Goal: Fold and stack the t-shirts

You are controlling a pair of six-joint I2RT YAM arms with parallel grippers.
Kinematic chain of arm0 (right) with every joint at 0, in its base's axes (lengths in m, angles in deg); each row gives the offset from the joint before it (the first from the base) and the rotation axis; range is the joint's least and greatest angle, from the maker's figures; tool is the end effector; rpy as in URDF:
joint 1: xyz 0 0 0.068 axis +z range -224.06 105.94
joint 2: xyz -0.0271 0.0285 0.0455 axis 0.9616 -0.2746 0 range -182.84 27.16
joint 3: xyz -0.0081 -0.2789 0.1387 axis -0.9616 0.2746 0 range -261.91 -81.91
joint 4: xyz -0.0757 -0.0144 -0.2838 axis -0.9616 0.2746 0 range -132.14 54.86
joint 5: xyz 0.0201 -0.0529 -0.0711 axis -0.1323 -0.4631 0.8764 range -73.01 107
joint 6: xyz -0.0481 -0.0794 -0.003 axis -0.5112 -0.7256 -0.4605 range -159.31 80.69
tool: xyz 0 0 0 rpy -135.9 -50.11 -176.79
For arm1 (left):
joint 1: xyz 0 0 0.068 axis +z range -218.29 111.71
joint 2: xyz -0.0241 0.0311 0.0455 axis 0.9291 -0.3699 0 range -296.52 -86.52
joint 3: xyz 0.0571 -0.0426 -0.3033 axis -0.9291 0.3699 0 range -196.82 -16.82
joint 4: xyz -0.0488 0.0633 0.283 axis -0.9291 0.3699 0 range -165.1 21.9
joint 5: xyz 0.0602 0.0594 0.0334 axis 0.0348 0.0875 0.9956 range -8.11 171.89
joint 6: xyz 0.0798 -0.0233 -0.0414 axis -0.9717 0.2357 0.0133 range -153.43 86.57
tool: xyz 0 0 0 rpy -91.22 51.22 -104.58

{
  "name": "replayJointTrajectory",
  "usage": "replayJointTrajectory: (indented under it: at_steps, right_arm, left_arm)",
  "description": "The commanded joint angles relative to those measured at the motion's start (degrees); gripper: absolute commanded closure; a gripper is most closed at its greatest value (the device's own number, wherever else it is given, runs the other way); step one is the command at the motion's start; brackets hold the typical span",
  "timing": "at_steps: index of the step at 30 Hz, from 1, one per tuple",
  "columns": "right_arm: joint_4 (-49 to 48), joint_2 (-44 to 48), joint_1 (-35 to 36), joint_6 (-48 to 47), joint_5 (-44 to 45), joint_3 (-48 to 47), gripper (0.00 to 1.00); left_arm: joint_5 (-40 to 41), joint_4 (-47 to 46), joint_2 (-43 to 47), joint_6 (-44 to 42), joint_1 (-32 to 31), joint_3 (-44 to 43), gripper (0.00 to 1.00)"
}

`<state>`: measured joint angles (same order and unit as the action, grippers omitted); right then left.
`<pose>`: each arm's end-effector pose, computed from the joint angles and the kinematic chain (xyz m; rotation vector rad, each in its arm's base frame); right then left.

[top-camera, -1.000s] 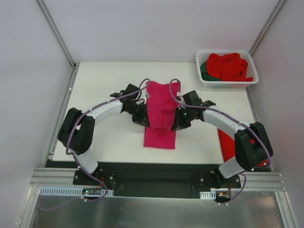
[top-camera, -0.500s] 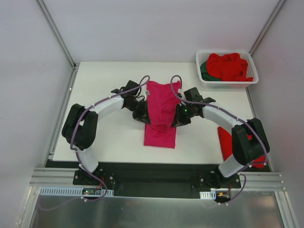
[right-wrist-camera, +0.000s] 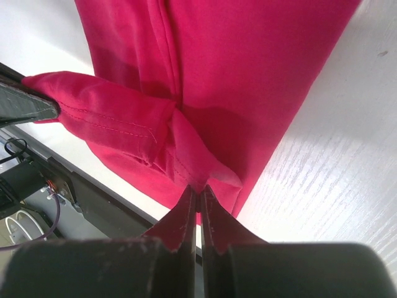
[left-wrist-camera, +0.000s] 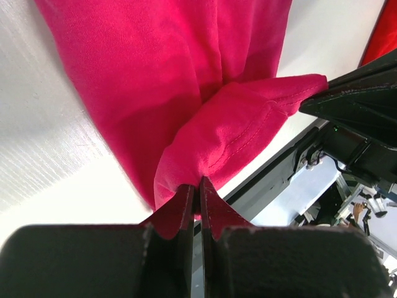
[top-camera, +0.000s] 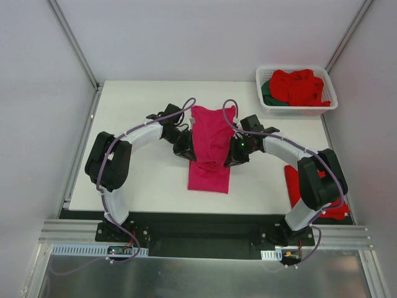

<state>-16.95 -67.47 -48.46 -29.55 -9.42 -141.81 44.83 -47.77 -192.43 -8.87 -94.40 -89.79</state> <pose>0.3292 0.1991 0.1777 -0.5339 2.6174 0.8137 0.3731 -0.2392 0.1819 0.2796 2.7240 -1.1358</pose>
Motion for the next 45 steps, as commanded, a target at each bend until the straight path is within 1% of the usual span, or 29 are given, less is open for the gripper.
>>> replayJointTrajectory:
  at_steps: [1,18,34,35,36,37,38,39,40,41,42,43,45]
  right_arm:
    - [-1.5,-0.3,-0.7,-0.6,-1.1,-1.7,0.99]
    - [-1.5,-2.0,-2.8,-0.8,-0.6,-2.3,0.99]
    - [-1.2,-3.8,-2.9,-0.8,-0.7,-3.2,0.99]
    - [-1.1,-3.7,-3.0,-0.8,-0.1,-3.2,0.96]
    - [-0.9,-3.5,-3.0,-0.9,0.0,-3.1,0.90]
    - [-0.7,-3.1,-3.0,-0.8,0.7,-3.0,0.71]
    - [-0.7,-2.7,-3.0,-0.9,1.4,-2.9,0.59]
    - [-0.5,-2.1,-3.0,-0.9,2.2,-2.5,0.50]
    - [-0.8,0.0,-2.8,-0.9,3.5,-1.9,0.29]
    - [-1.2,1.3,-2.8,-0.9,6.8,-1.4,0.14]
    - [-1.5,2.6,-2.4,-1.0,8.7,-0.1,0.04]
    - [-2.2,5.7,-2.2,-1.1,12.5,0.5,0.04]
    - [-3.6,8.5,-1.5,-1.6,14.1,1.9,0.04]
  left_arm:
    - [-1.5,1.2,-0.5,-1.2,1.0,-2.4,1.00]
    - [-2.1,1.4,-2.9,-2.0,1.3,-3.8,1.00]
    - [-1.7,1.3,-3.8,-2.2,1.3,-3.8,1.00]
    - [-1.5,1.4,-3.4,-2.2,1.3,-3.8,0.85]
    - [-0.7,1.4,-3.3,-2.3,1.2,-3.8,0.69]
    - [-0.3,1.4,-3.0,-2.4,1.3,-3.6,0.54]
    - [0.3,1.3,-2.3,-2.5,1.2,-3.4,0.32]
    - [0.8,1.3,-1.9,-2.7,1.3,-3.3,0.01]
    - [2.2,1.3,-1.2,-3.0,1.2,-2.8,0.01]
    - [3.3,1.3,0.2,-3.1,1.2,-2.4,0.01]
    - [4.4,1.4,1.1,-3.3,1.2,-2.1,0.01]
    - [6.9,1.4,2.1,-3.6,1.2,-1.3,0.01]
    - [8.5,1.4,4.7,-3.8,1.2,-0.8,0.01]
